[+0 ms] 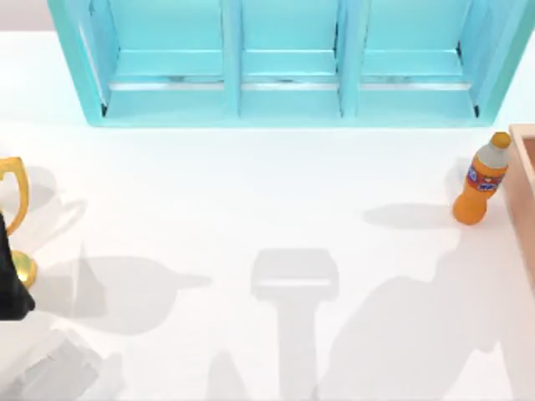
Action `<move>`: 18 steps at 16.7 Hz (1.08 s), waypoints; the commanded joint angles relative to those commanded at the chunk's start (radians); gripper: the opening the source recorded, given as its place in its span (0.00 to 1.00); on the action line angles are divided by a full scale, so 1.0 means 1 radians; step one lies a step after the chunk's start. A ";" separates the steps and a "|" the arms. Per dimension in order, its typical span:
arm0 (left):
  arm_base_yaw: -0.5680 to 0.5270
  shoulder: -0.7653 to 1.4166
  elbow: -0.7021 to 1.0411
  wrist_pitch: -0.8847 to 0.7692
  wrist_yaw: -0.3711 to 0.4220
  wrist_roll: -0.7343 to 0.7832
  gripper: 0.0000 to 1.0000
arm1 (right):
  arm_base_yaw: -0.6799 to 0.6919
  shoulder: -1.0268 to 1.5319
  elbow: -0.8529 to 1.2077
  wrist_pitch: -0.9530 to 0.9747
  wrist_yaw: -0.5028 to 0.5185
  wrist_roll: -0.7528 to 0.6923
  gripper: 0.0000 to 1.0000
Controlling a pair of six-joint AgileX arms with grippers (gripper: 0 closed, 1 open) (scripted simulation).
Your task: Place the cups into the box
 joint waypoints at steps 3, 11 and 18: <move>0.000 0.000 0.000 0.000 0.000 0.000 1.00 | 0.000 0.000 0.000 0.000 0.000 0.000 0.53; 0.000 0.000 0.000 0.000 0.000 0.000 1.00 | 0.000 0.000 0.000 0.000 0.000 0.000 1.00; 0.000 0.000 0.000 0.000 0.000 0.000 1.00 | -0.002 0.000 0.000 0.000 0.000 0.000 1.00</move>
